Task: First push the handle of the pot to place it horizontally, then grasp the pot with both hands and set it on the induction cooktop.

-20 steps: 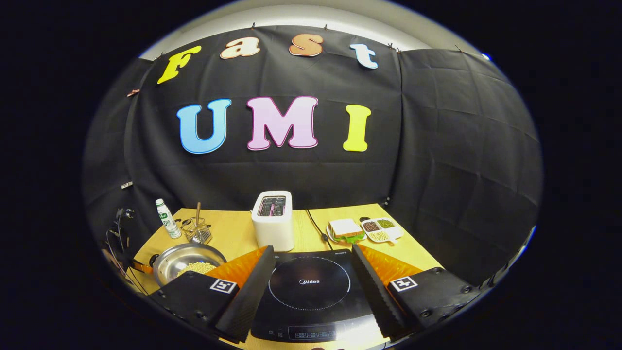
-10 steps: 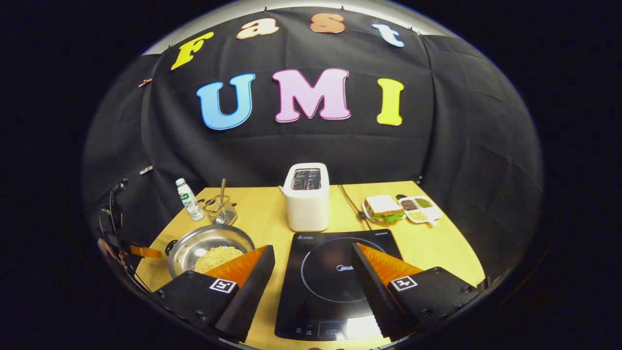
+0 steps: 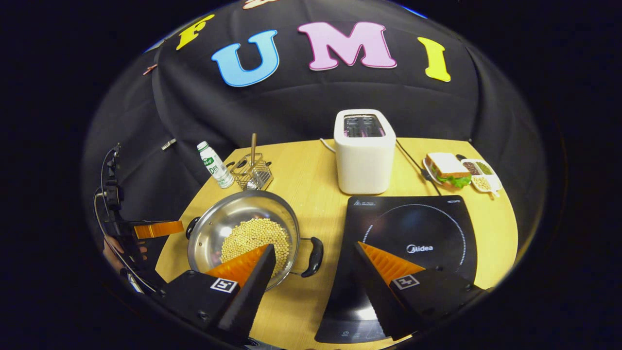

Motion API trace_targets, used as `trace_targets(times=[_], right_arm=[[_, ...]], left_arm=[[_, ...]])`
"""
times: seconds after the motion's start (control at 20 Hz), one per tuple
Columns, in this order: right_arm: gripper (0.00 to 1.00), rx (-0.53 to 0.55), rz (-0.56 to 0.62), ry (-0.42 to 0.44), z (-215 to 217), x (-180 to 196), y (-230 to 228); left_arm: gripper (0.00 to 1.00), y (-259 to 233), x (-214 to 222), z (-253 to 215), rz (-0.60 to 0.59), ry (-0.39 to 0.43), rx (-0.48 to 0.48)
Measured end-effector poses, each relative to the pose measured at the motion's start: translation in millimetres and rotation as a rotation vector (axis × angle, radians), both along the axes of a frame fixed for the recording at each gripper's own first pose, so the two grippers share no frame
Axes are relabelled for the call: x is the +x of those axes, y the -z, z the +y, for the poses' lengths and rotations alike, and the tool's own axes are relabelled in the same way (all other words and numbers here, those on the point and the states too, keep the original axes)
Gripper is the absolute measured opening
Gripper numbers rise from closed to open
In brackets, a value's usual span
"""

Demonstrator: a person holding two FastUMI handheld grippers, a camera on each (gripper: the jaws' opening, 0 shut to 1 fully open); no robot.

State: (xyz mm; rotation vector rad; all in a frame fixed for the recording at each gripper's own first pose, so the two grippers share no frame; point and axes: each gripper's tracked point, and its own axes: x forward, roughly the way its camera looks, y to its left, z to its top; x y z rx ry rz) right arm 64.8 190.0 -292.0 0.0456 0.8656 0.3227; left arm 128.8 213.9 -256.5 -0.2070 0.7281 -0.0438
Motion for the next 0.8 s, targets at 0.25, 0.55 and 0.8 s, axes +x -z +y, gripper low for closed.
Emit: trace_targets(times=[0.25,0.55,0.8], right_arm=[[0.99,-0.015,0.096,-0.027,9,3,37],[0.99,0.001,0.231,-0.007,21,-7,77],[0.97,0.040,0.282,0.010,37,-2,93]], left_arm=[[0.96,14,16,-5,0.012,0.039,-0.037],[0.95,28,33,-13,0.017,0.090,-0.057],[0.96,51,41,-23,0.076,0.119,-0.104]])
